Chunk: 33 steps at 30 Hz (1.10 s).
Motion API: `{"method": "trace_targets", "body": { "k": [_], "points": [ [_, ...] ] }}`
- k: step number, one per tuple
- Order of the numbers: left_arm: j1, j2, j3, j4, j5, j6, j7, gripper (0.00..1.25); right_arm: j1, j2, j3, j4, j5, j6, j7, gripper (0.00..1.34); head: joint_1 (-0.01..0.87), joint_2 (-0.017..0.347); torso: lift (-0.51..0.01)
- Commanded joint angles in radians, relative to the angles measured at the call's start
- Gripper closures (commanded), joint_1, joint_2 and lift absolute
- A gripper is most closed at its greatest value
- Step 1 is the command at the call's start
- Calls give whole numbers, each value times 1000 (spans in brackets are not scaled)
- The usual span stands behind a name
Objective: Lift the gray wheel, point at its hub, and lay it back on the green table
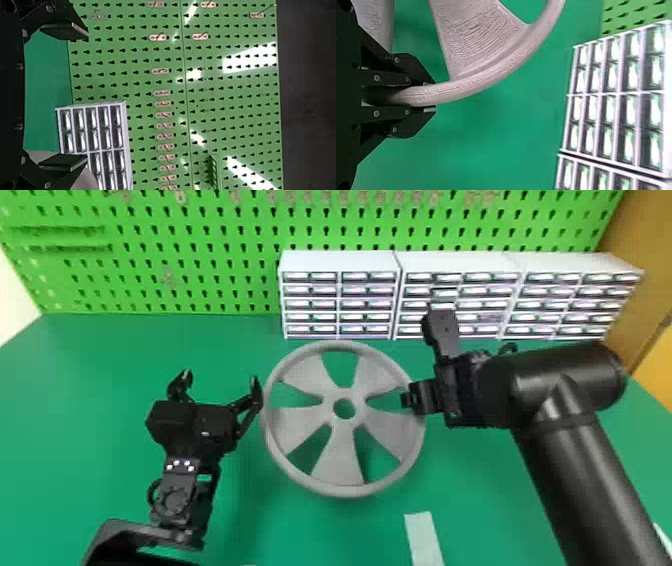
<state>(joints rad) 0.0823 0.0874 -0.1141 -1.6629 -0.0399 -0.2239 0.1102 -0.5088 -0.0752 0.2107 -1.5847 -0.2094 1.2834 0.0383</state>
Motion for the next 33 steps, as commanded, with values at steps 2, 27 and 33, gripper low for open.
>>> {"method": "trace_targets", "body": {
  "k": [2, 27, 33],
  "points": [
    [1, 0, -1, 0, 0, 0, 2, 183, 35, 0, -34, -43, -1, -72, 0, 1133, 692, 48, -93],
    [-3, 0, -6, 0, 0, 0, 6, 183, 259, 15, -128, -143, 45, -734, 0, 1133, 692, 48, -93],
    [-1, -2, -6, 0, 0, 0, 9, 183, 314, 18, -143, -143, 62, -923, 0, 1134, 692, 48, -93]
  ]
}}
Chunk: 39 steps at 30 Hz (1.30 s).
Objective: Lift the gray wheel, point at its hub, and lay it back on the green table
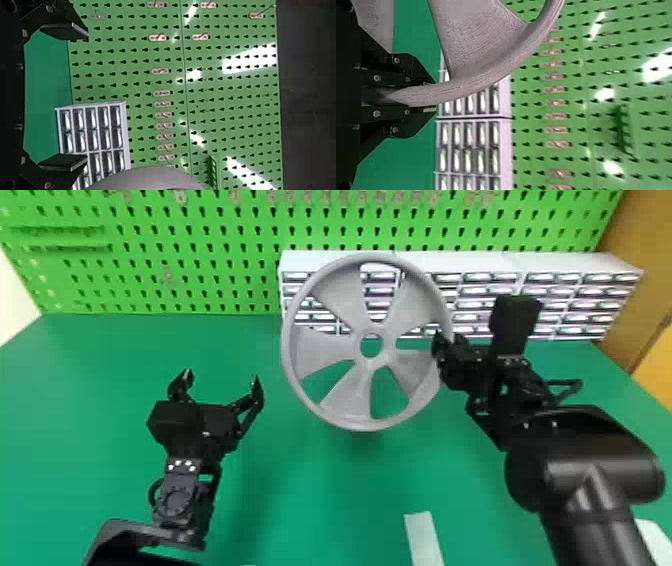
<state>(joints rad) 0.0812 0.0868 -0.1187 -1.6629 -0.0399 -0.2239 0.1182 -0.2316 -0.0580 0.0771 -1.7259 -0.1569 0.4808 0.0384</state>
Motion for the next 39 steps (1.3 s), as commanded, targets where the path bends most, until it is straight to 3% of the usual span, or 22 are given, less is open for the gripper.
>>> {"method": "trace_targets", "body": {
  "k": [1, 4, 12, 30, 39],
  "points": [
    [0, -1, -1, 0, 0, 0, 1, 183, 43, -3, -8, -1, 11, -148, 0, 1133, 692, 48, -93],
    [-1, -2, -1, 0, 0, 0, 1, 183, 69, -16, -3, -1, 27, -241, 0, 1133, 692, 48, -93],
    [-1, -7, 1, 0, 2, 0, 1, 183, 106, -16, -13, 19, 77, -432, -2, 1133, 692, 48, -93],
    [0, -13, -9, -1, 12, -5, 1, 183, 84, 3, -5, 89, 74, -481, -5, 1133, 692, 48, -93],
    [25, -2, -50, -77, 37, -3, -15, 183, 46, -2, 1, 123, 92, -485, -20, 1133, 692, 48, -93]
  ]
}}
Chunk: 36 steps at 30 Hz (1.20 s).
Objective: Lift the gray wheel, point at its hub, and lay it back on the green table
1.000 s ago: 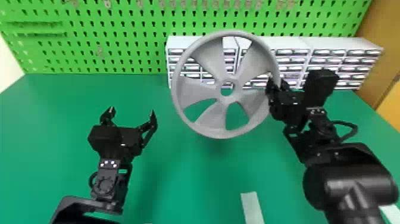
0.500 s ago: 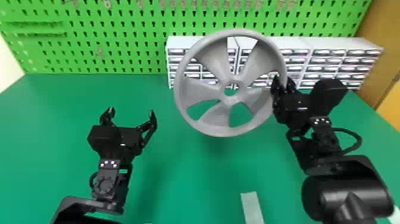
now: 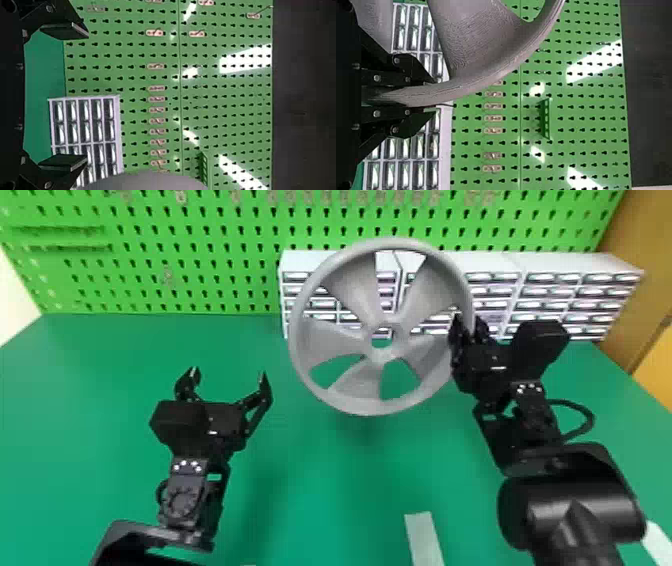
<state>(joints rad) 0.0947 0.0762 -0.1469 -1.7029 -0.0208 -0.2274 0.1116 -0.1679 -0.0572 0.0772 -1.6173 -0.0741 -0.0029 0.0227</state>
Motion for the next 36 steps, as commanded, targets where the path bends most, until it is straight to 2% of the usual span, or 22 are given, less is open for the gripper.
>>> {"method": "trace_targets", "body": {
  "k": [1, 7, 17, 22, 28, 32, 34, 35, 36],
  "points": [
    [14, 11, -28, -46, 22, 2, -9, 183, -22, -4, 1, 17, 13, -2, -4, 1133, 692, 48, -93],
    [45, 25, -53, -129, 65, 36, -15, 183, -50, -7, 0, 34, 27, -5, -17, 1133, 692, 48, -93],
    [91, 83, -77, -273, 128, 128, -76, 183, -82, -13, -2, 59, 43, -5, -26, 1133, 692, 48, -93],
    [105, 97, -62, -330, 131, 189, -128, 183, -94, -9, -2, 73, 57, -5, -32, 1133, 692, 48, -93],
    [134, 116, -59, -385, 122, 247, -142, 185, -114, -10, 0, 83, 68, -5, -38, 1133, 692, 48, -93],
    [134, 128, -53, -402, 105, 253, -176, 193, -124, -12, -2, 89, 80, -5, -43, 1133, 692, 48, -93],
    [128, 129, -45, -405, 105, 255, -201, 246, -127, -12, 0, 93, 82, -5, -43, 1133, 692, 48, -93],
    [122, 129, -42, -405, 108, 267, -221, 371, -128, -12, 0, 94, 85, -5, -44, 1133, 692, 48, -93],
    [114, 129, -40, -409, 116, 289, -236, 564, -128, -12, -2, 97, 85, -5, -44, 1133, 692, 48, -93]
  ]
}}
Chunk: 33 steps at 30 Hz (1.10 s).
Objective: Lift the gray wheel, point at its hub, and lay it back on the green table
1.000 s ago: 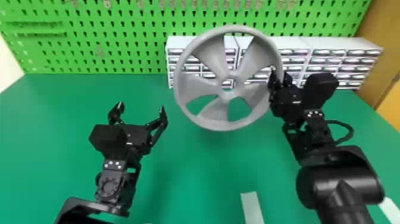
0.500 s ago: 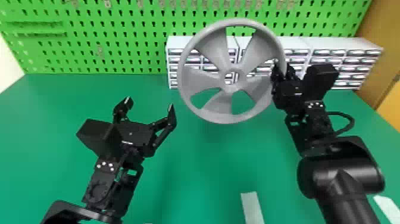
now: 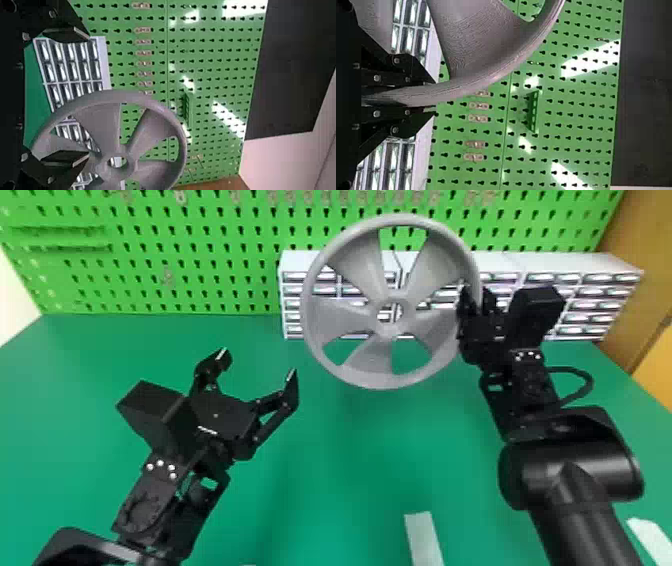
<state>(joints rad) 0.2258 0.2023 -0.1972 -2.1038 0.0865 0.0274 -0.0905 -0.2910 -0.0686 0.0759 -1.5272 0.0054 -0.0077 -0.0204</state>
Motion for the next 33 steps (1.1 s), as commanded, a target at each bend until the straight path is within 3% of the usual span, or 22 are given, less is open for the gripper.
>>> {"method": "trace_targets", "body": {
  "k": [1, 2, 5, 7, 8, 23, 33],
  "points": [
    [-25, 3, 10, -9, 19, 54, -45, 794, -5, 0, -1, 7, 5, 0, -3, 1133, 692, 48, -93],
    [-29, 3, 12, -9, 32, 65, -51, 943, -7, 1, -1, 9, 7, 0, -3, 1133, 692, 48, -93],
    [-34, 3, 10, -9, 41, 69, -58, 1007, -8, 3, 4, 13, 8, 0, -4, 1133, 692, 48, -93],
    [-37, 3, 10, -9, 44, 68, -58, 1208, -8, 3, 5, 15, 8, 0, -4, 1133, 692, 48, -93],
    [-40, 2, 10, -9, 47, 69, -58, 1231, -8, 3, 5, 15, 8, 2, -6, 1133, 692, 48, -93],
    [-74, -3, 2, -25, 39, 163, -84, 1231, -11, 4, 12, 16, 10, 5, -6, 1133, 692, 48, -93],
    [-121, -43, -22, -30, -4, 236, -86, 1231, -17, 12, 15, 24, 13, 5, -7, 1133, 692, 48, -93]
  ]
}}
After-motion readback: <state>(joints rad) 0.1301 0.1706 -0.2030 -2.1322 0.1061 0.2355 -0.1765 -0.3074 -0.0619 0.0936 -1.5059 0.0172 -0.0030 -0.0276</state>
